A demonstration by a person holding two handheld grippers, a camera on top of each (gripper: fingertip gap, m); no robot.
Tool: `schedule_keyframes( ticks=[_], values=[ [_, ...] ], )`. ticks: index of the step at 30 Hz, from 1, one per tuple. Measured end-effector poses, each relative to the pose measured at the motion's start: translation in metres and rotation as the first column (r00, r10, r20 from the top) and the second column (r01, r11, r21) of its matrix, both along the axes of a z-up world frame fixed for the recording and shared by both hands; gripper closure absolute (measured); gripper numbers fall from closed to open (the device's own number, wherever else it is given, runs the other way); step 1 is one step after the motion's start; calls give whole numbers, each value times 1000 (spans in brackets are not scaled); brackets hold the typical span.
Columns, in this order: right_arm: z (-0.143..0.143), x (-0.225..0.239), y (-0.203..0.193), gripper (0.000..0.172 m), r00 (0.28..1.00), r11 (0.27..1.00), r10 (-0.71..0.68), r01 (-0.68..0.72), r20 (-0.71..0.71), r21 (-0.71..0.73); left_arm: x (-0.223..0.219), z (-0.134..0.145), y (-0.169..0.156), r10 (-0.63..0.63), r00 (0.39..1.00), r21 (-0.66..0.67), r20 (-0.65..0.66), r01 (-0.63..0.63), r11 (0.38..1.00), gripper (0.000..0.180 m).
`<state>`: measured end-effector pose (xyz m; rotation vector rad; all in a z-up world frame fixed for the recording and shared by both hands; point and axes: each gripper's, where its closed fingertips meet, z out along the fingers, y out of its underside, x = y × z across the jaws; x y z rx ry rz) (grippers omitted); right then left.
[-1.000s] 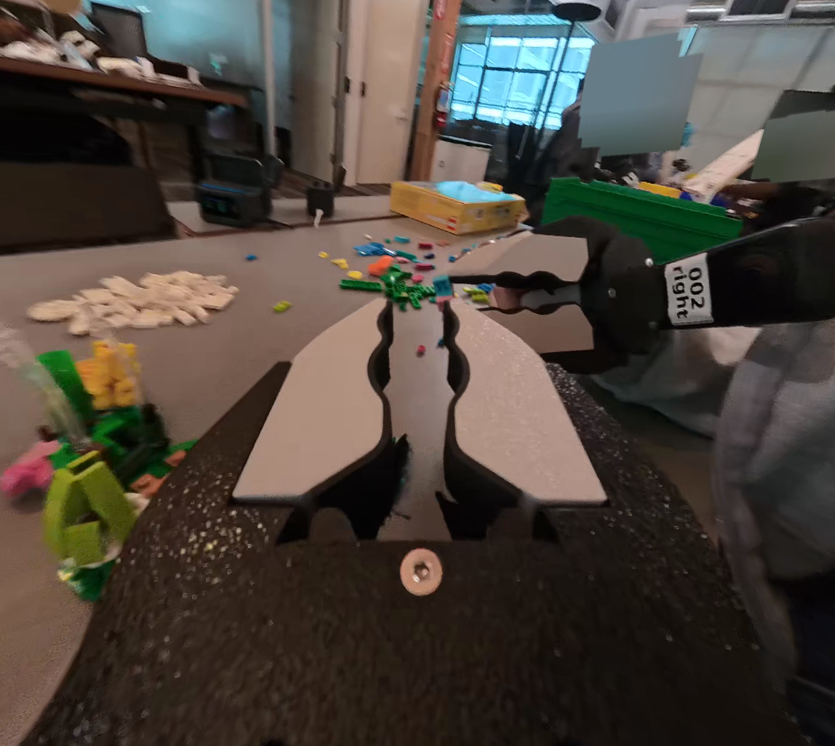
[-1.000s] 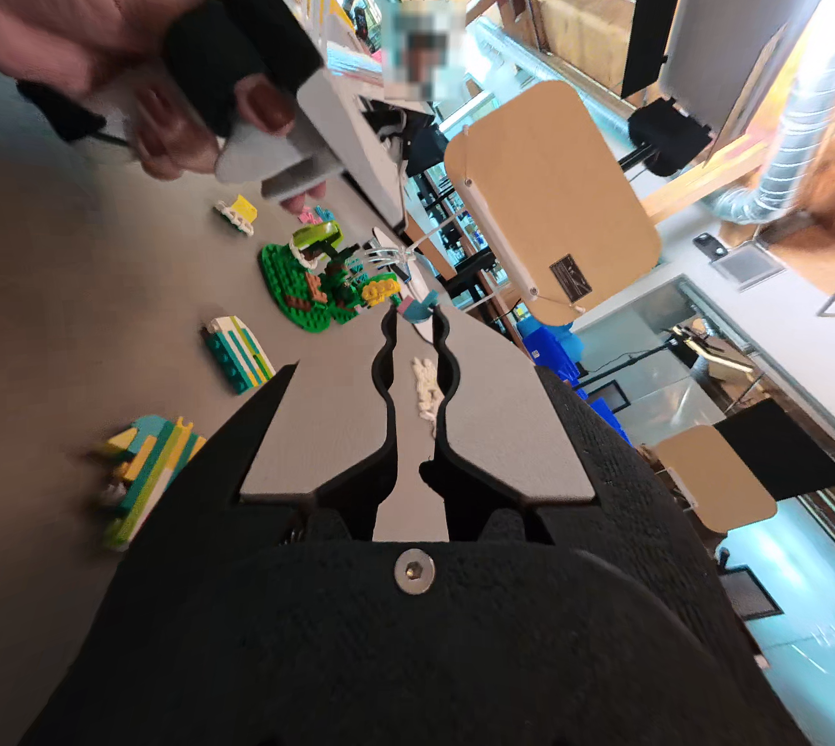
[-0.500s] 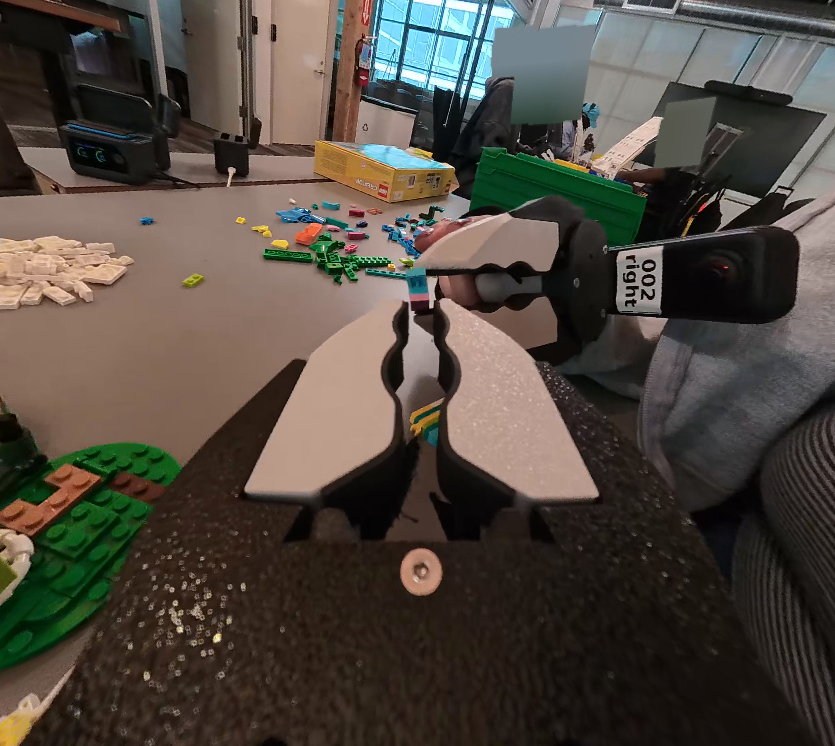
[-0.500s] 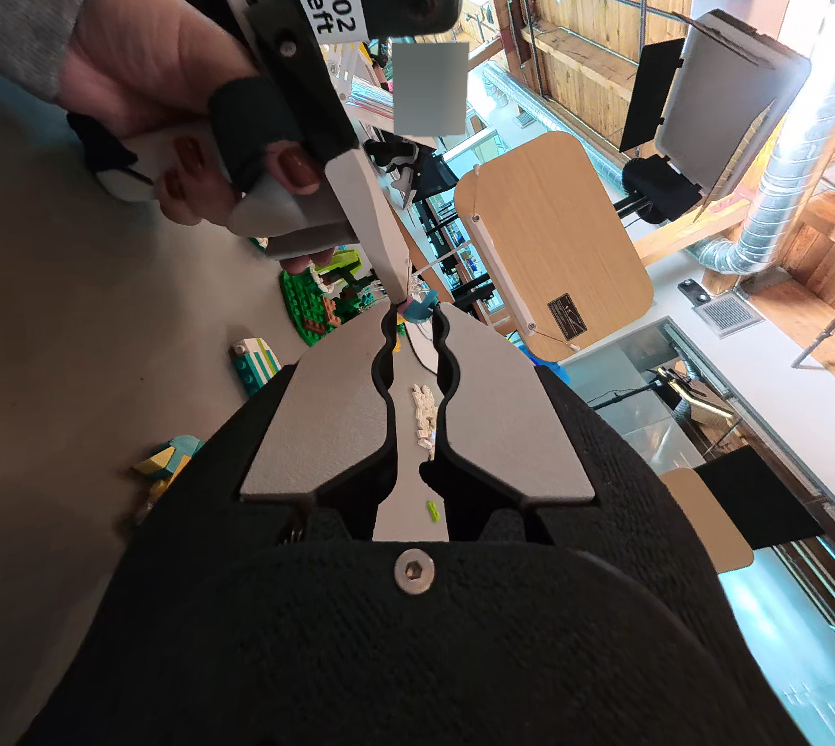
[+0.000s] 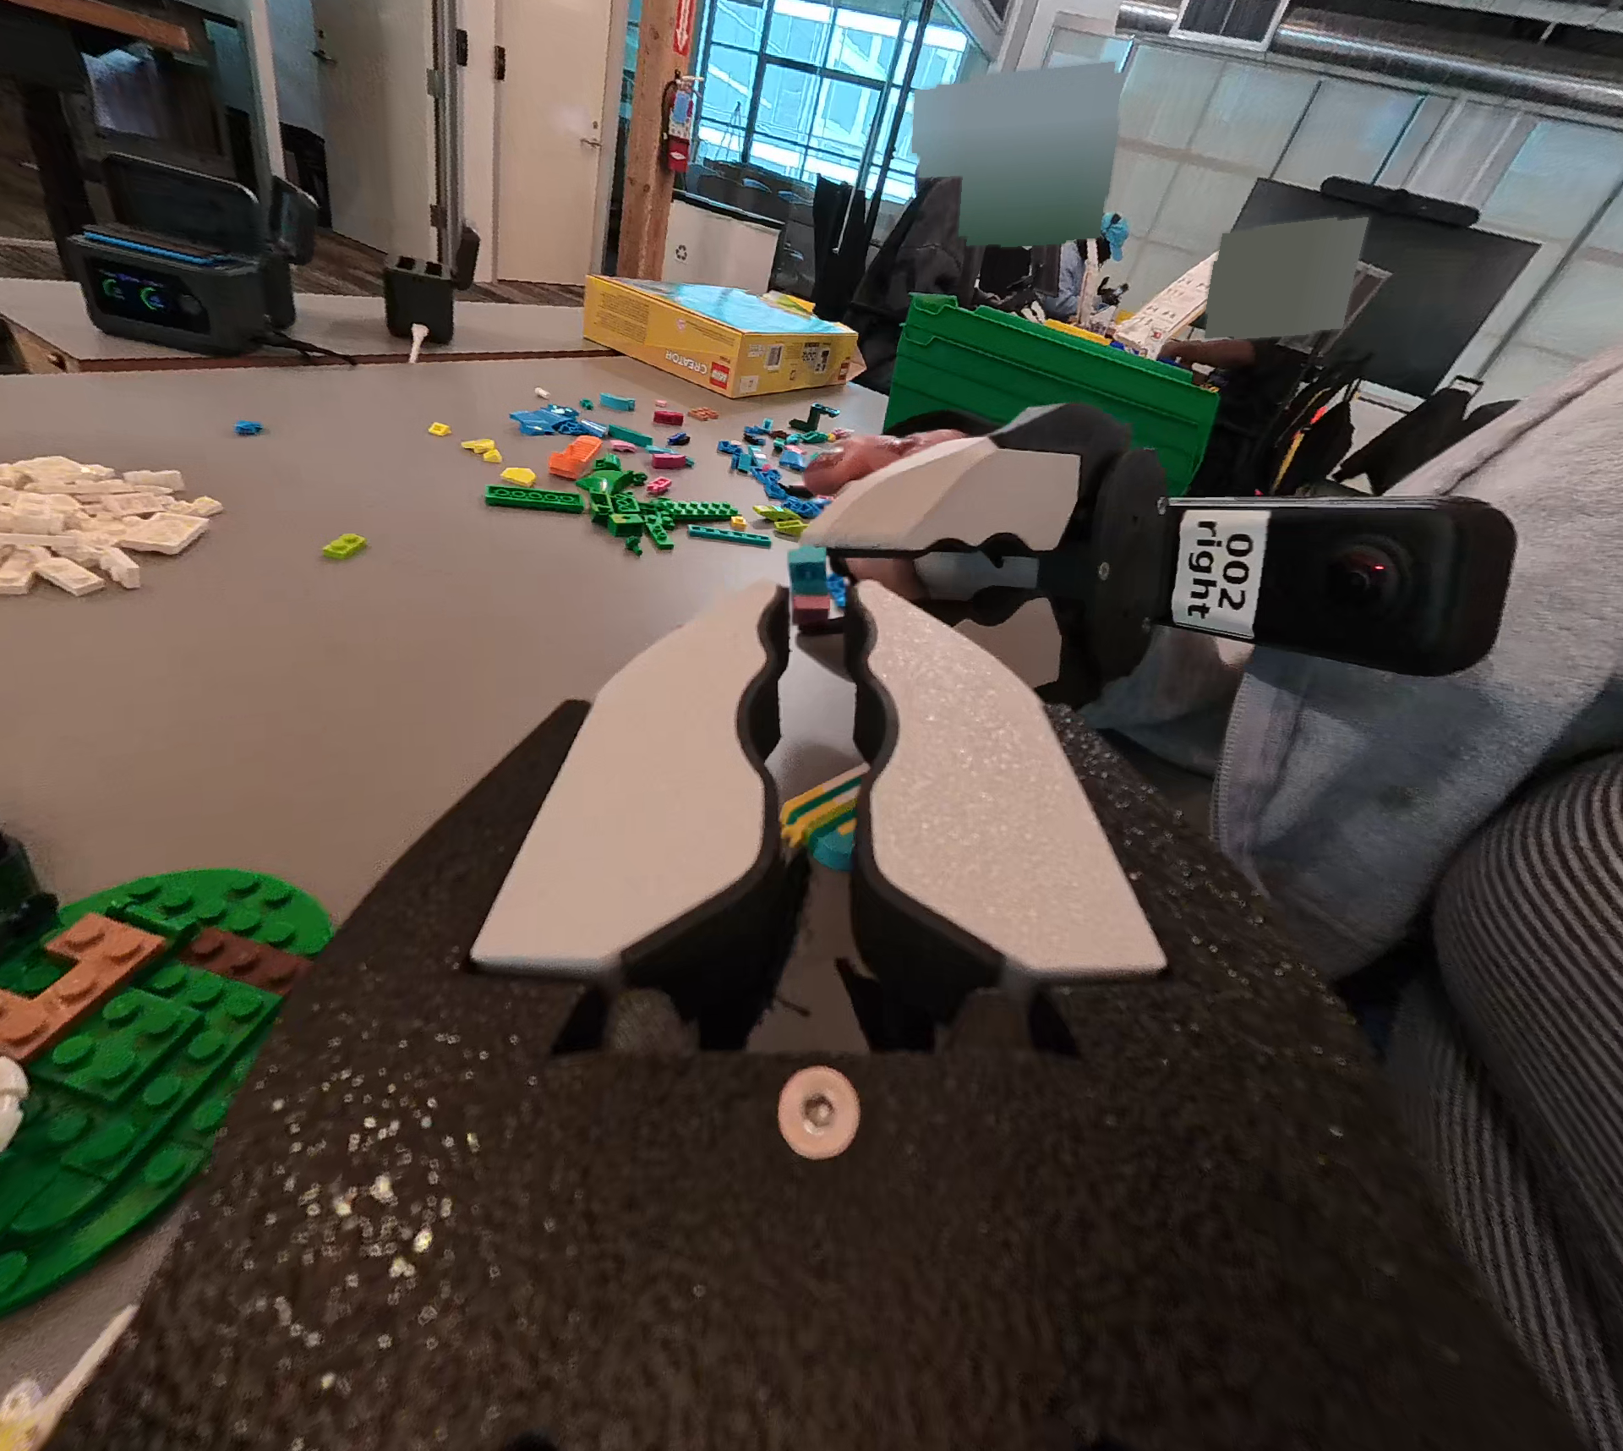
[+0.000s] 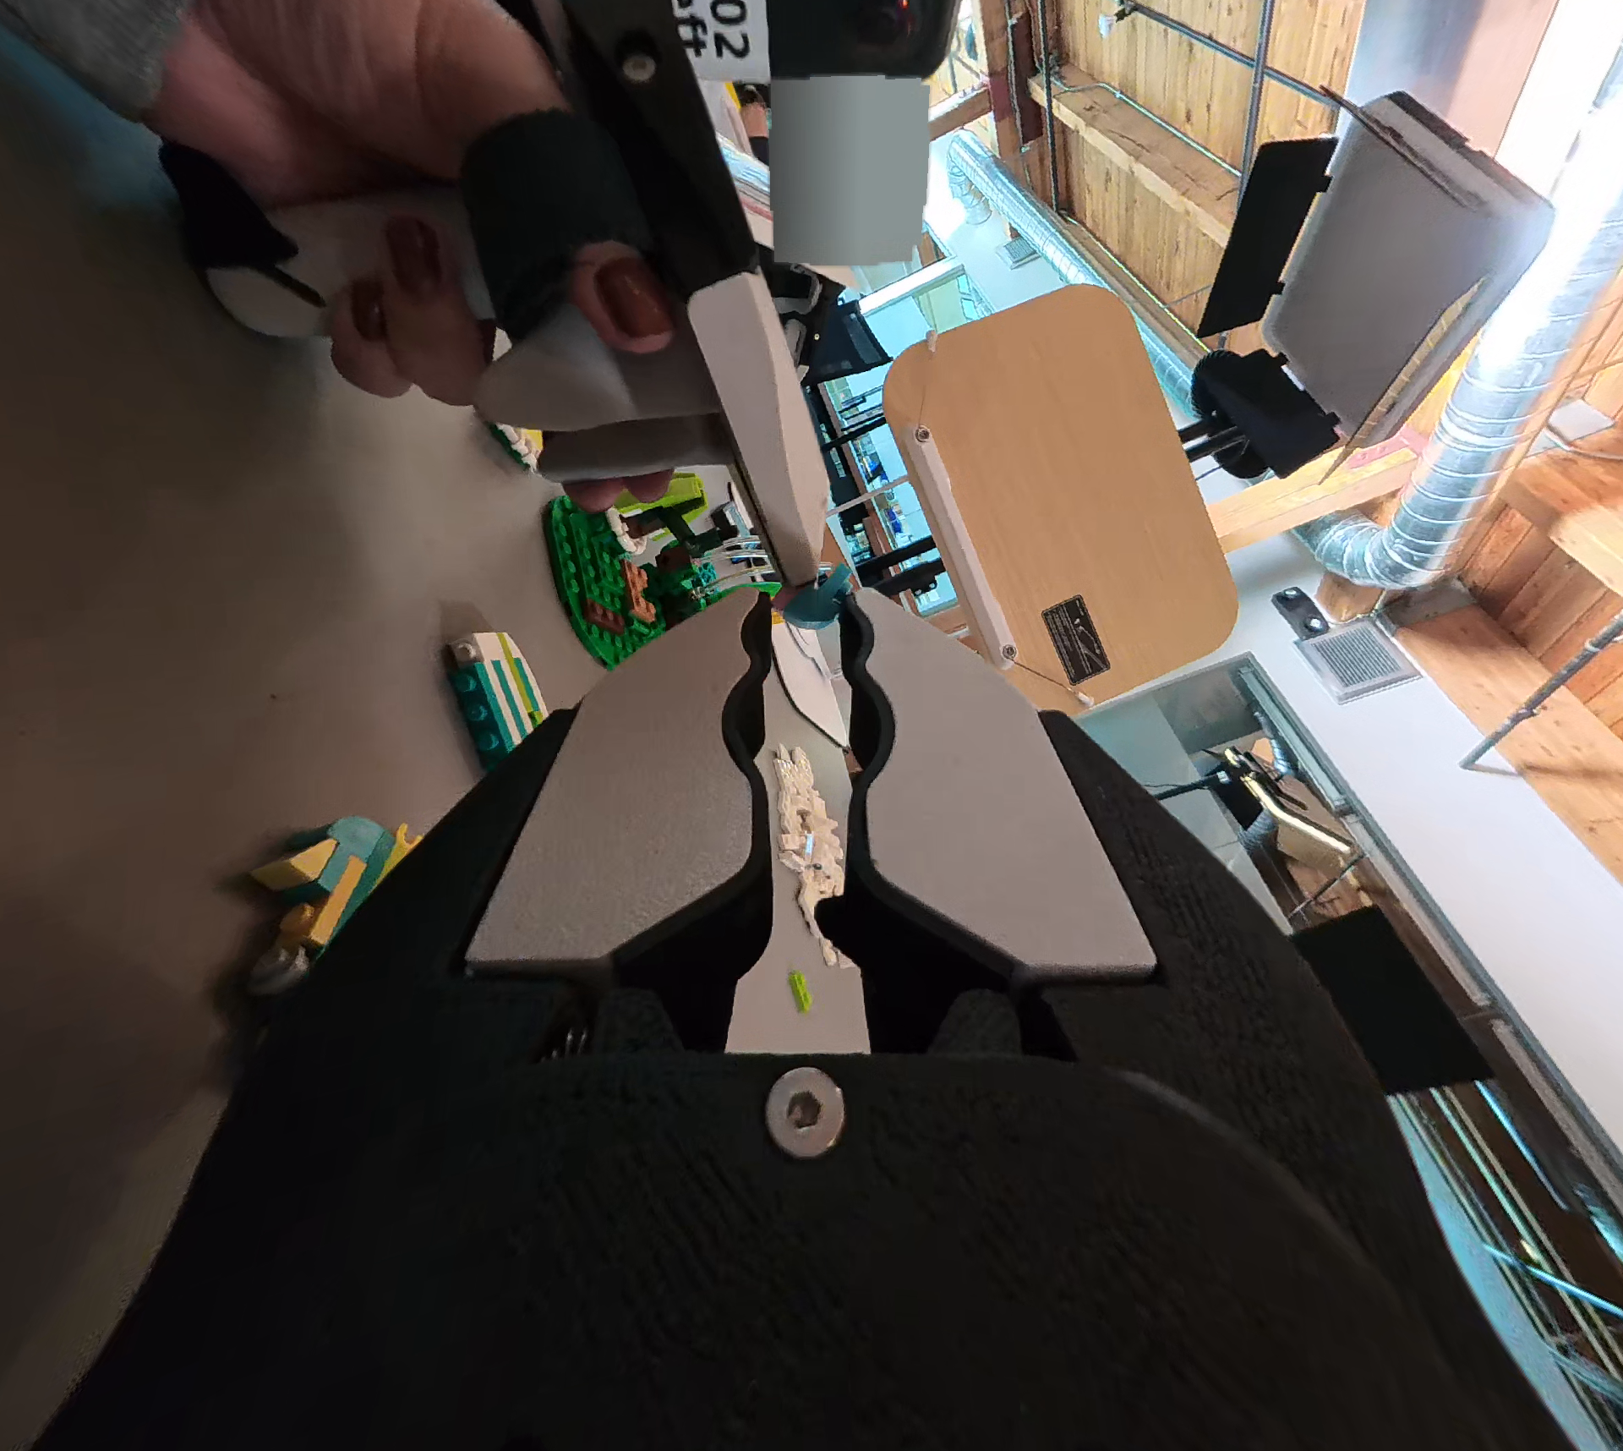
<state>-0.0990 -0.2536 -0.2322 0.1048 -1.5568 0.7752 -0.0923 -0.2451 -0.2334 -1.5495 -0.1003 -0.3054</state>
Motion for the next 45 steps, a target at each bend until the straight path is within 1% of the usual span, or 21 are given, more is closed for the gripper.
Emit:
schedule_keyframes(
  ticks=[6,8,9,10,12,13,14,16,18,20,22,24,30,40,42,45],
  values=[
    [3,3,-3,158,1000,1000,17,-17,-10,-6,2,-1,0,-17,1000,-9,-2,17,1000,173],
    [2,3,-4,158,1000,1000,21,-21,1,-11,1,-3,-1,-3,999,-23,-34,2,1000,173],
    [1,2,-3,157,1000,1000,25,-25,19,-19,0,-3,-2,8,998,-28,-64,-9,1000,173],
    [-1,2,-2,152,998,999,36,-34,54,-42,-1,-4,-3,14,995,-33,-100,-17,999,173],
    [-2,3,-1,147,981,986,99,-75,164,-146,3,-8,-5,-15,986,-63,-164,5,998,173],
    [-2,5,-1,146,960,972,153,-103,234,-213,7,-10,-6,-45,980,-77,-192,30,997,173],
    [-5,8,-3,145,922,952,217,-128,321,-277,12,-10,-8,-75,973,-82,-220,58,995,173],
    [-11,17,-7,150,805,903,351,-156,477,-401,21,-12,-9,-126,953,-89,-276,105,990,173],
    [-16,27,-11,155,685,860,453,-169,570,-481,27,-14,-9,-156,939,-107,-306,129,986,173],
    [-21,31,-12,160,594,833,509,-158,623,-530,29,-17,-9,-166,934,-121,-316,134,984,173],
    [-22,34,-13,160,545,811,546,-154,636,-565,29,-18,-9,-175,933,-130,-315,141,982,173],
    [-21,37,-13,160,512,791,576,-153,638,-592,30,-18,-10,-181,931,-125,-317,149,981,173],
    [-19,40,-13,160,481,775,601,-154,639,-613,33,-18,-12,-203,927,-131,-314,170,977,173],
    [-16,40,-14,161,467,751,629,-157,621,-642,35,-17,-14,-228,929,-121,-292,200,972,173],
    [-15,38,-13,166,470,746,629,-142,619,-650,34,-17,-14,-223,931,-119,-289,196,973,173],
    [-15,37,-13,166,452,731,645,-129,616,-670,33,-17,-14,-221,933,-118,-285,194,974,173]
  ],
)
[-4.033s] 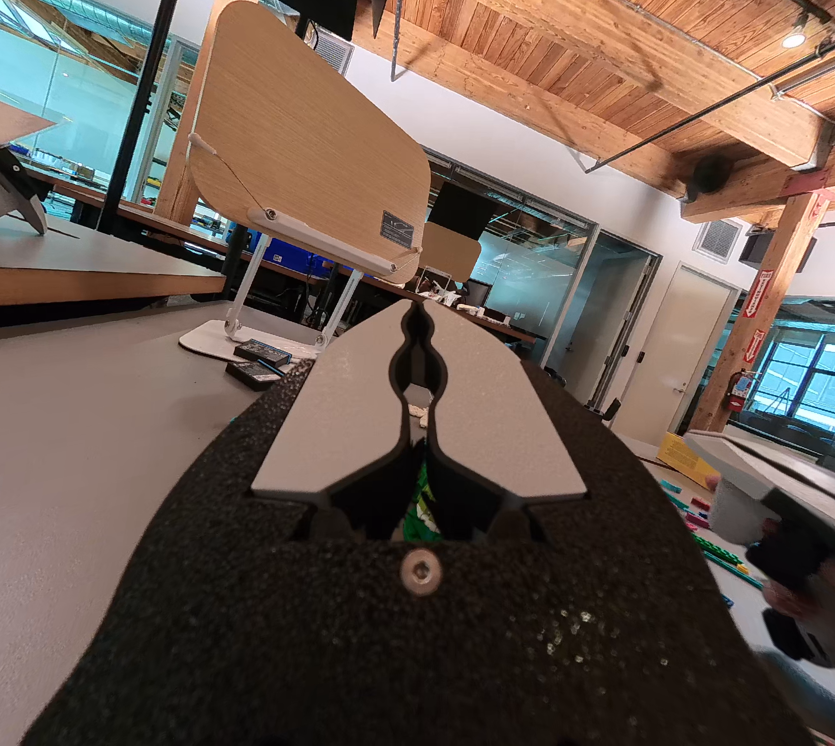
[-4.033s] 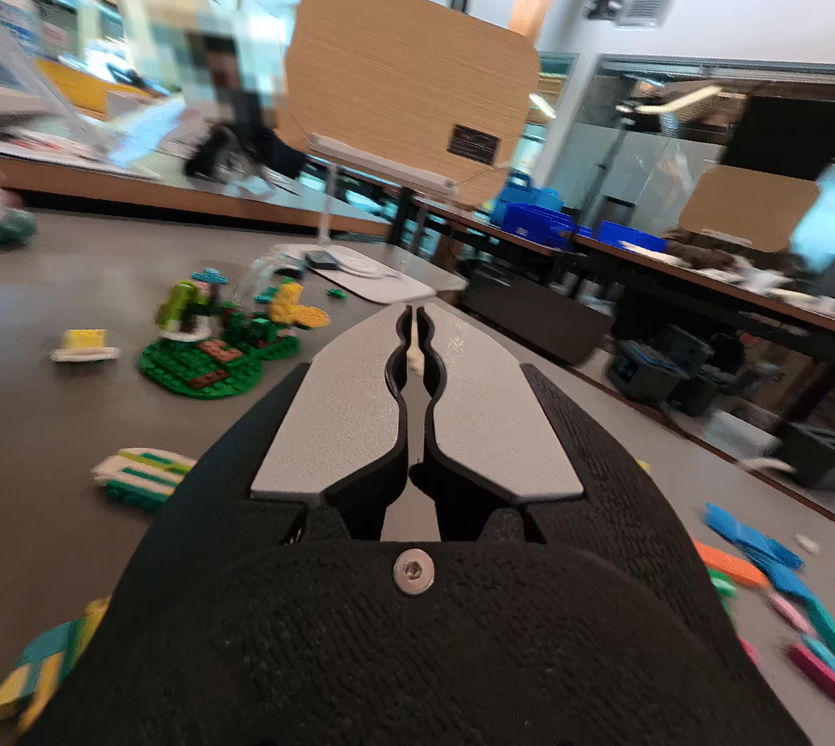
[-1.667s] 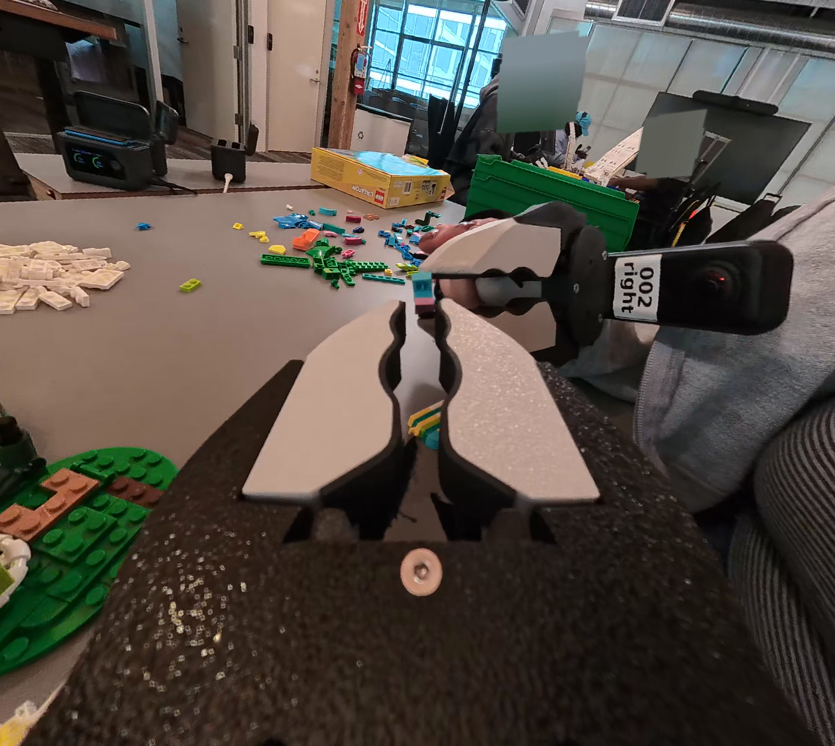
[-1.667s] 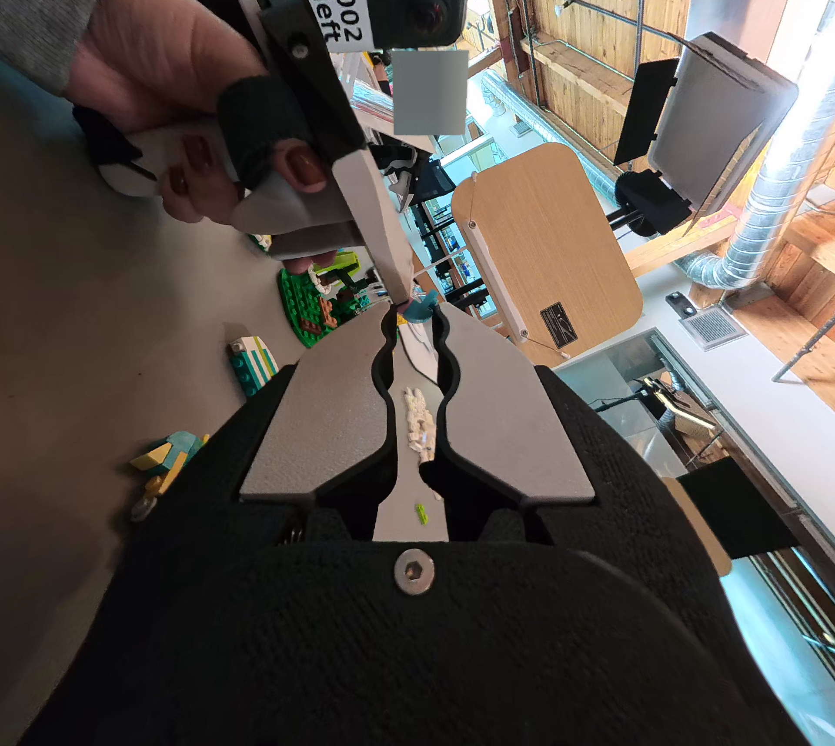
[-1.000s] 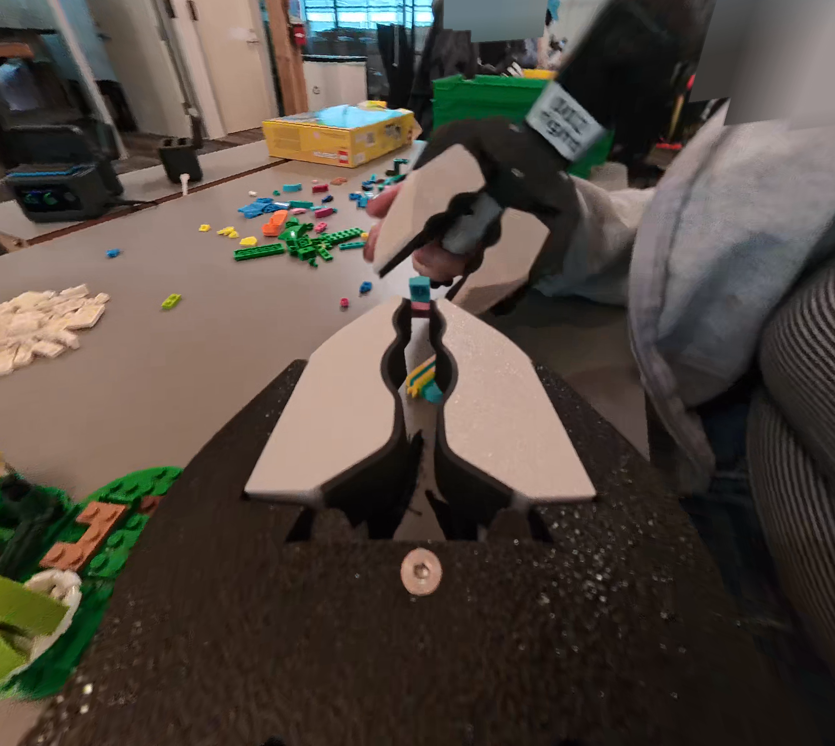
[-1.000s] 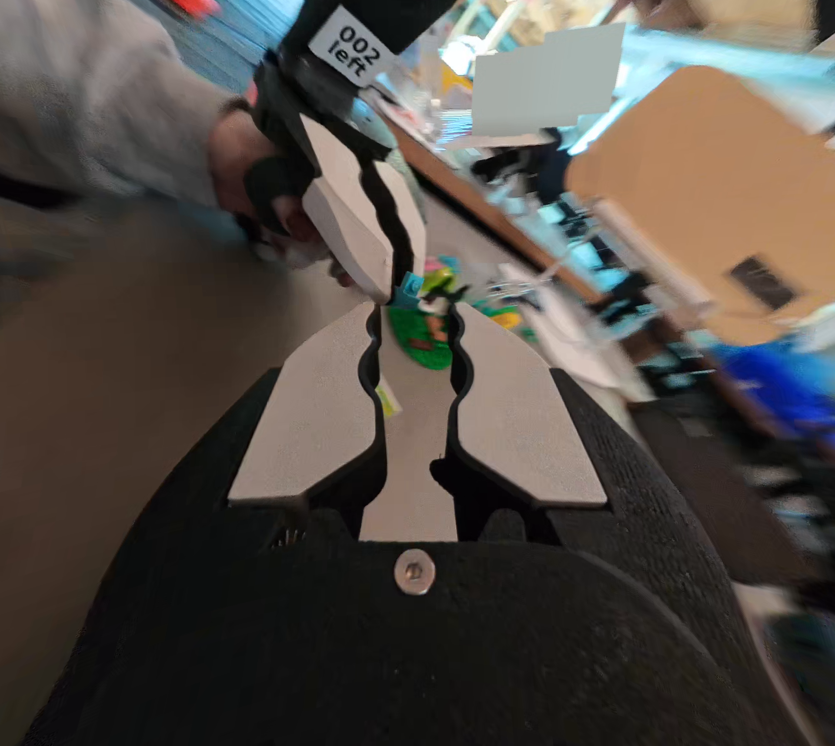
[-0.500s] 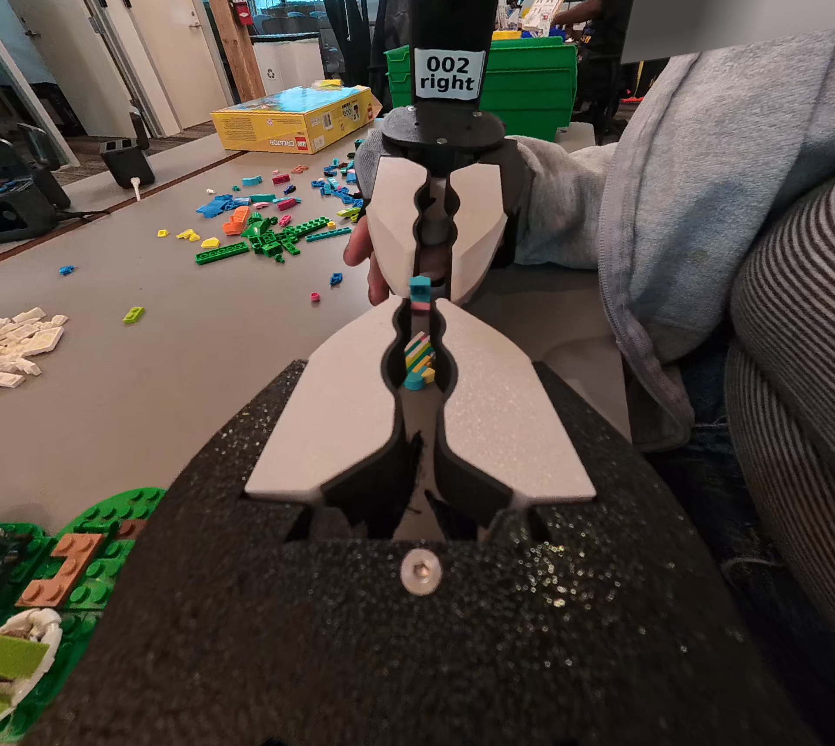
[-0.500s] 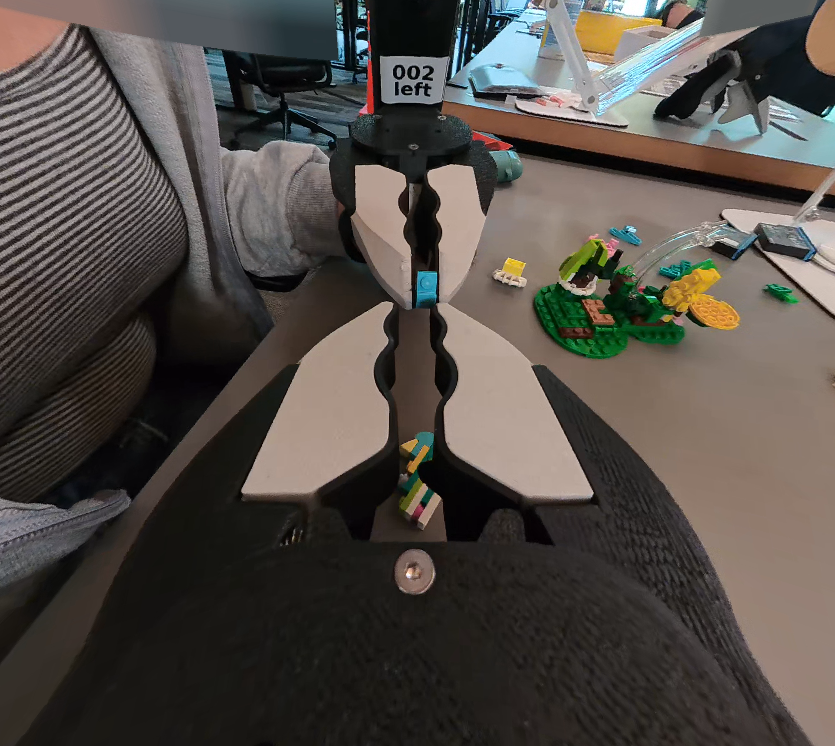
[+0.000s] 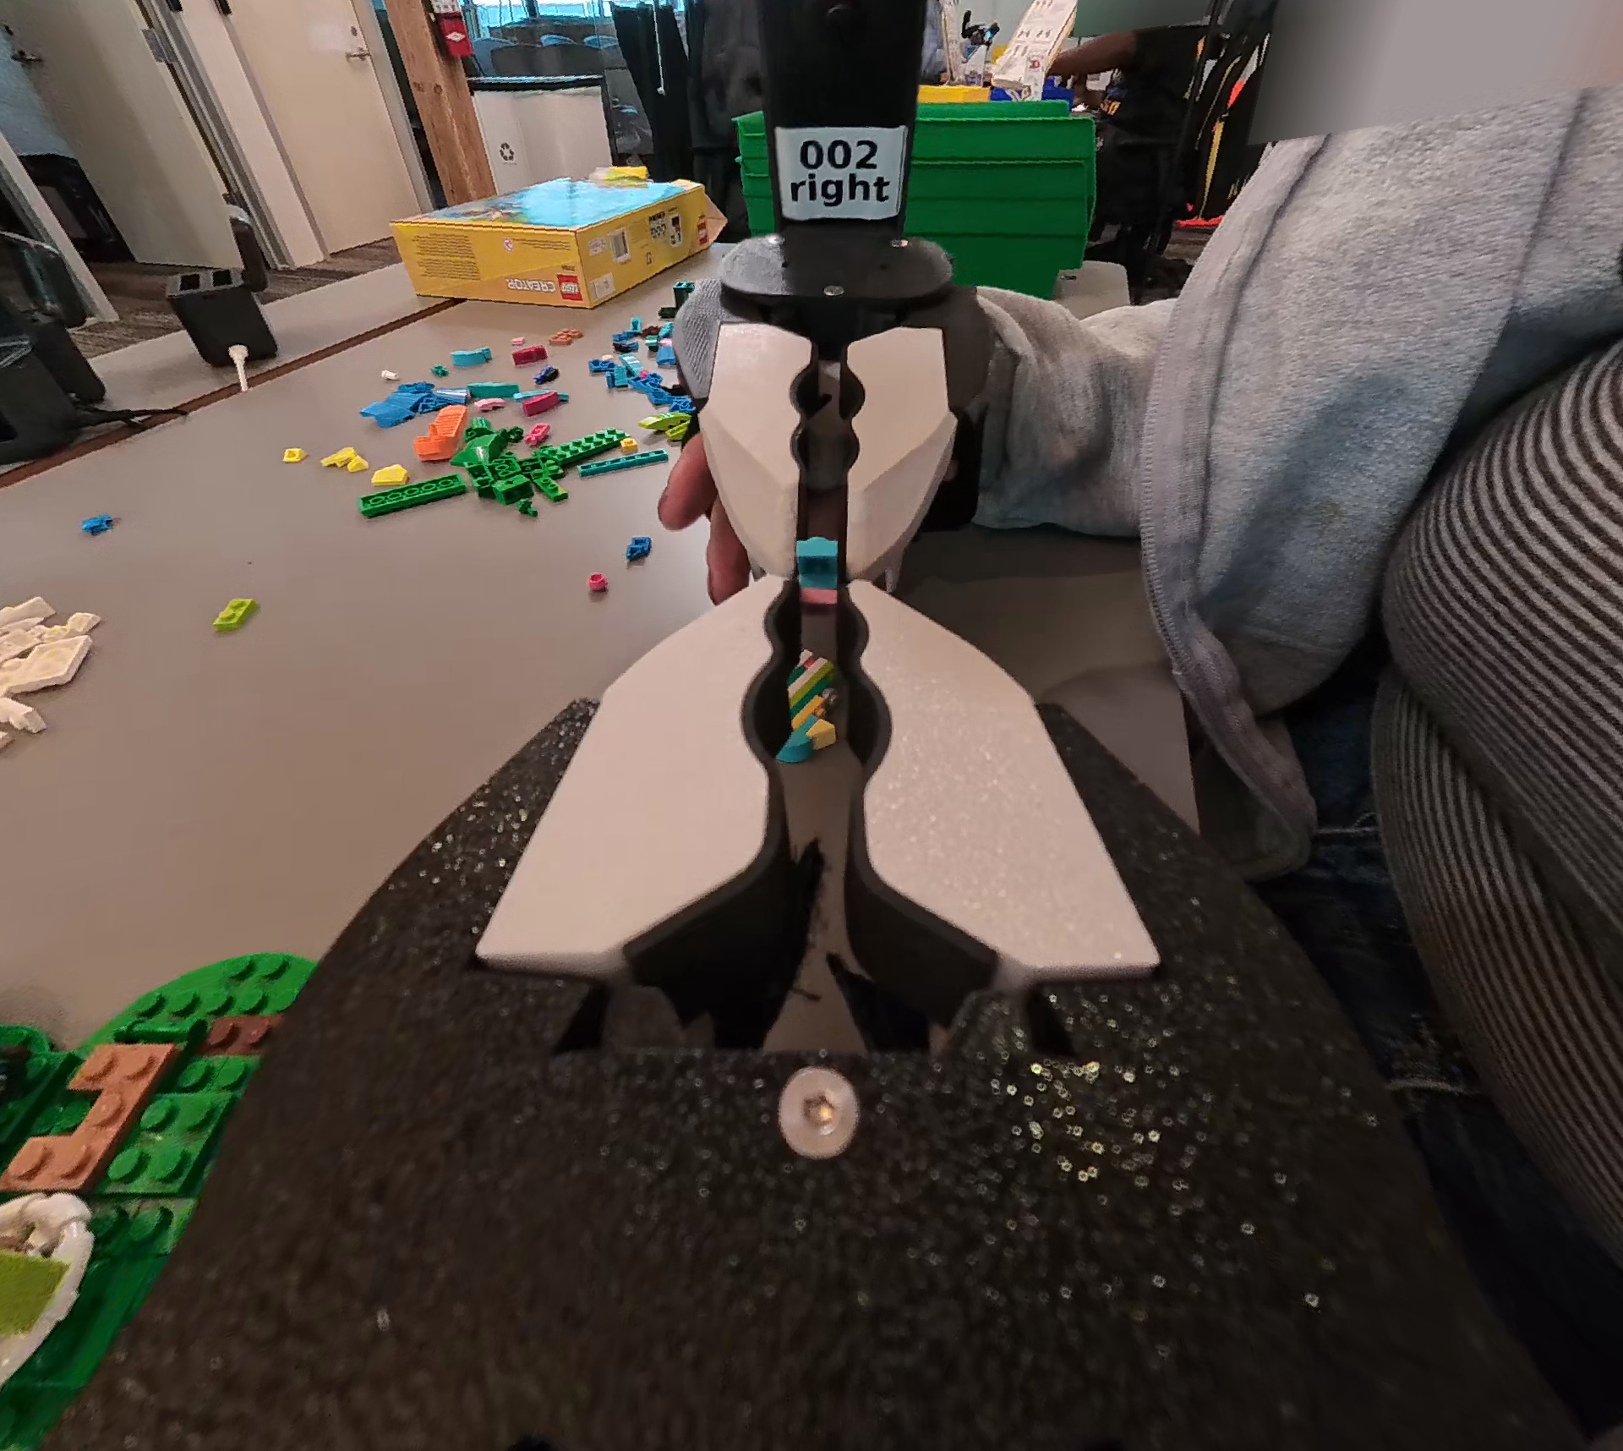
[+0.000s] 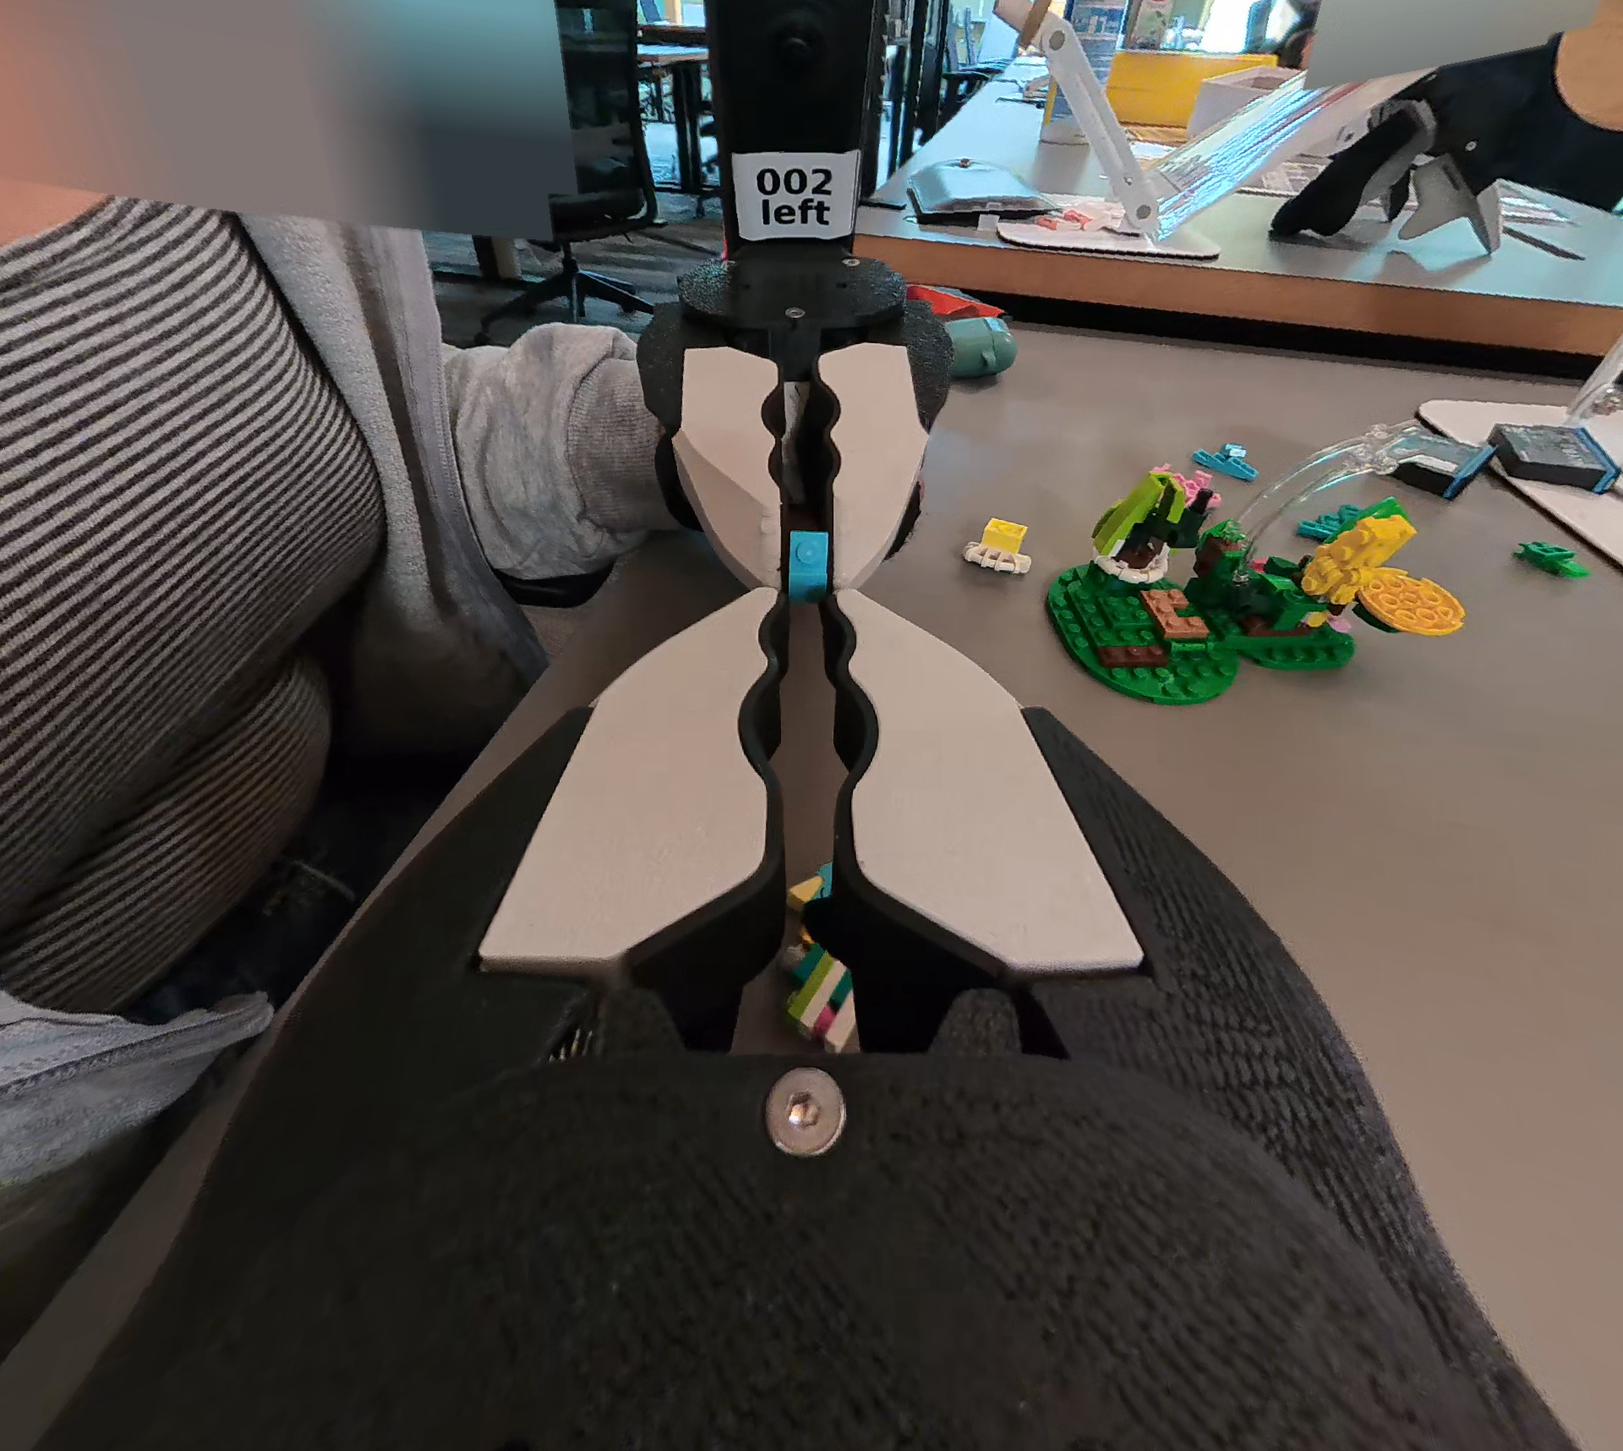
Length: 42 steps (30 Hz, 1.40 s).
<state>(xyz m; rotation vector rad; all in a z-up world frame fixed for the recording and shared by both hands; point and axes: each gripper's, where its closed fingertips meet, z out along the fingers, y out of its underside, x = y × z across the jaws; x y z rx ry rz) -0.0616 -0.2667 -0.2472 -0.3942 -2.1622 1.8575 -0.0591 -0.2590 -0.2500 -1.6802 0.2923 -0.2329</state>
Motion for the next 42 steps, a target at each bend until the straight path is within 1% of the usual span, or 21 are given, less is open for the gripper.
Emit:
schedule_keyframes(
  ticks=[6,11,14,17,20,23,29,36,42],
  values=[
    [0,2,0,165,999,1000,19,-19,25,-23,1,0,0,-5,1000,-2,1,5,1000,173],
    [2,2,-1,157,1000,999,20,-19,19,-40,1,-2,0,-8,1000,-11,1,8,1000,173],
    [6,4,-2,158,999,997,35,-33,21,-66,3,-3,1,-14,1000,-20,-12,14,1000,173],
    [2,3,-3,159,999,999,32,-31,21,-42,3,-3,0,-20,1000,-17,-10,20,1000,173],
    [2,3,-3,160,999,998,32,-31,26,-48,2,-3,0,-18,1000,-19,3,18,1000,173],
    [1,2,-2,165,999,999,26,-24,26,-44,2,-3,0,-21,1000,-25,6,21,999,173],
    [3,-1,-2,166,1000,1000,-2,2,-10,-27,-1,-1,1,-5,1000,-14,27,6,1000,173],
    [14,-1,3,166,1000,996,-6,5,-11,-95,-6,0,1,24,998,-15,59,-24,1000,174],
    [13,0,0,166,1000,995,3,-4,-11,-101,-1,3,0,-6,997,4,80,6,1000,172]
  ],
)
